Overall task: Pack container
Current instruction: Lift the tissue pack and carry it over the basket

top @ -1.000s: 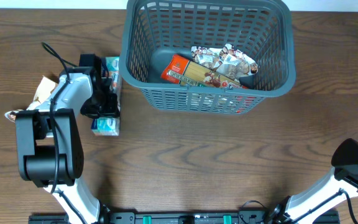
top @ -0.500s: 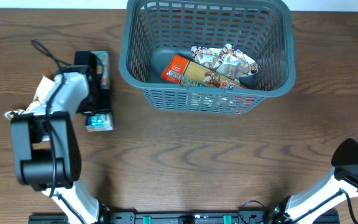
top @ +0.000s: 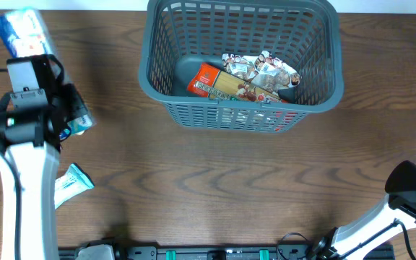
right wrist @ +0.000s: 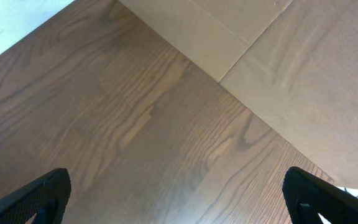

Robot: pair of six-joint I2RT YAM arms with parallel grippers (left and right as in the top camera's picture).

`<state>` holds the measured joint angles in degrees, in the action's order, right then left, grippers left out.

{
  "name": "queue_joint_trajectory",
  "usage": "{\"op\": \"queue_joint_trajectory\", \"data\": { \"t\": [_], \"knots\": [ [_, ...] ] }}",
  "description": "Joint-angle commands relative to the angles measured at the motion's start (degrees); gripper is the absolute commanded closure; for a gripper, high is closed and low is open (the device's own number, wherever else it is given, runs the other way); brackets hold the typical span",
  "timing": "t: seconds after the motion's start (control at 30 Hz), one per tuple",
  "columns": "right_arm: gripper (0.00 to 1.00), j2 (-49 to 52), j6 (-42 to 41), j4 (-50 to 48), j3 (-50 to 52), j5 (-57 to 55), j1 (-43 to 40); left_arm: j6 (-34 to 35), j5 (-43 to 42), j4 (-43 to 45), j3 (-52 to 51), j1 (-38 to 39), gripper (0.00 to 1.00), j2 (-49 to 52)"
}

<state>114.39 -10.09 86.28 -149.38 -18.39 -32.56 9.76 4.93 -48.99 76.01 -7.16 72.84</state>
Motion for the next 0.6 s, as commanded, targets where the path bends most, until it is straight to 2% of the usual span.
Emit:
{"op": "queue_joint_trajectory", "data": {
  "t": [0.0, 0.27, 0.4, 0.57],
  "knots": [
    [0.01, 0.5, -0.6, 0.1, 0.3, -0.2, -0.4, 0.8, 0.5, -0.8, 8.8, 5.2, 0.94, -4.0],
    [0.01, 0.5, -0.6, 0.1, 0.3, -0.2, -0.4, 0.7, 1.2, -1.2, 26.0, 18.9, 0.94, -3.3],
    [0.01, 0.5, -0.6, 0.1, 0.3, -0.2, -0.4, 1.7, 0.8, 2.0, 28.3, 23.8, 0.94, -0.4],
    [0.01, 0.5, -0.6, 0.1, 0.3, -0.2, -0.4, 1.7, -4.4, 9.4, 28.3, 29.9, 0.94, 6.8]
  ]
}}
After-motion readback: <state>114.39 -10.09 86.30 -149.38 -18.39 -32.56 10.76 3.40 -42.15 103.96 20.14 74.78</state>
